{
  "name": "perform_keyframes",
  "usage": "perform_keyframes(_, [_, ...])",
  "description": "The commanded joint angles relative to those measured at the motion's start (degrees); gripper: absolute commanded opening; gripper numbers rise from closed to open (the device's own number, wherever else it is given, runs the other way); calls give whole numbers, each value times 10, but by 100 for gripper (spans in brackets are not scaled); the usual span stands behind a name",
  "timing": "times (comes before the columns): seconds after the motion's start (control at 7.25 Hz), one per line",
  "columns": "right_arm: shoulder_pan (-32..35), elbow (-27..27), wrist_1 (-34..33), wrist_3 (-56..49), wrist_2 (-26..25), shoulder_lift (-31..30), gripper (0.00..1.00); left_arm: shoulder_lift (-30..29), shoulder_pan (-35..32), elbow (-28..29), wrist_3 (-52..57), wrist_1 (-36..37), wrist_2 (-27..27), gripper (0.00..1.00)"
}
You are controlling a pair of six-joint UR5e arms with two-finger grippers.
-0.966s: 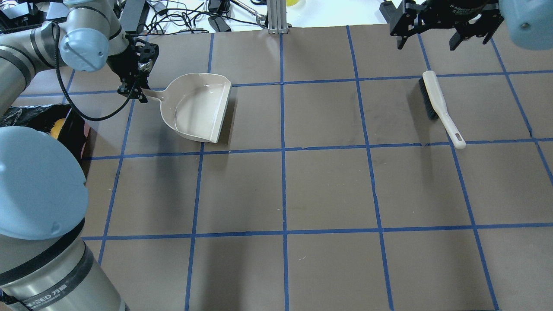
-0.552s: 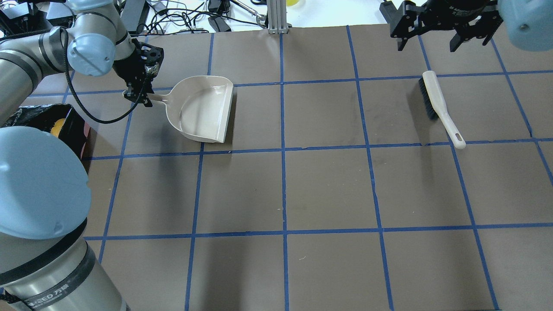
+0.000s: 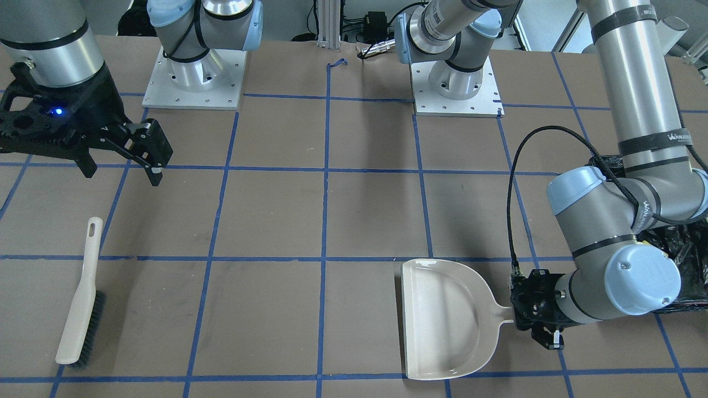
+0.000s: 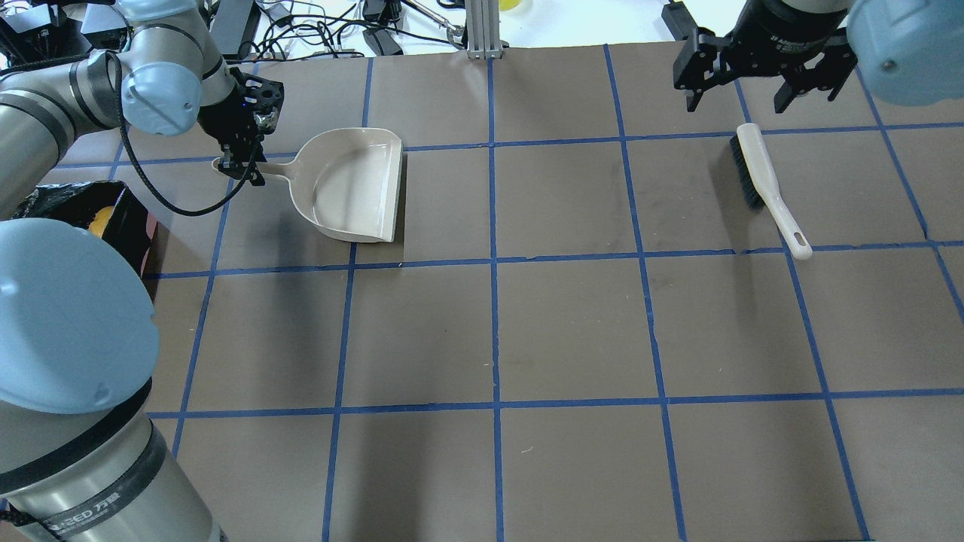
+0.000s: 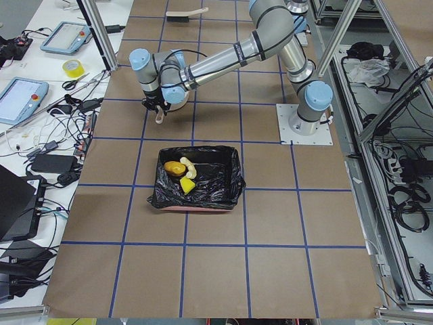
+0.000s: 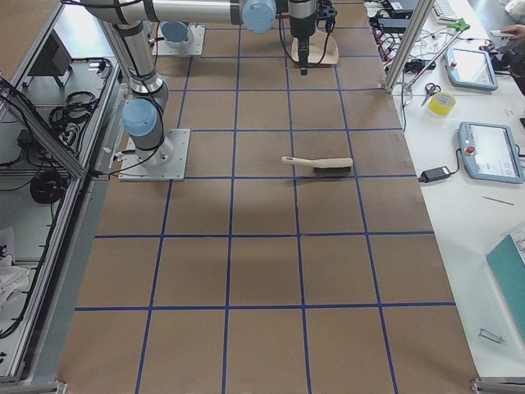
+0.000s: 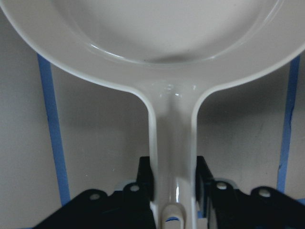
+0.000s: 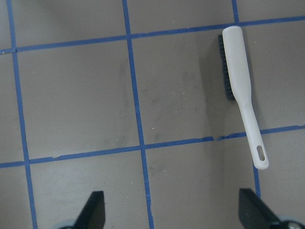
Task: Sweep and dump trash into bin
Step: 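Open the left gripper off the dustpan handle and raise it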
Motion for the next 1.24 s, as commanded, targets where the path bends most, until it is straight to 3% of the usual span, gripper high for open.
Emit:
perform_keyframes(0.0, [0,26,10,-1,-1,-23,100,-2,0,-1,-1,2,2,0])
perform_keyframes(0.14, [1,27,15,-2,2,-21,100,-3,0,-1,-1,11,1,0])
perform_keyframes(0.41, [0,27,34,-2,7,-23,100,-12,0,-5,-3,40,1,66])
perform_keyframes(0.55, [0,27,38,-14,2,-21,100,-11,-1,-6,-12,38,1,75])
perform_keyframes(0.83, [-1,27,39,-30,0,-19,100,6,-5,-6,-36,15,2,75])
perform_keyframes(1.1, [0,27,53,-23,2,-19,100,54,-7,-1,-129,-66,3,80])
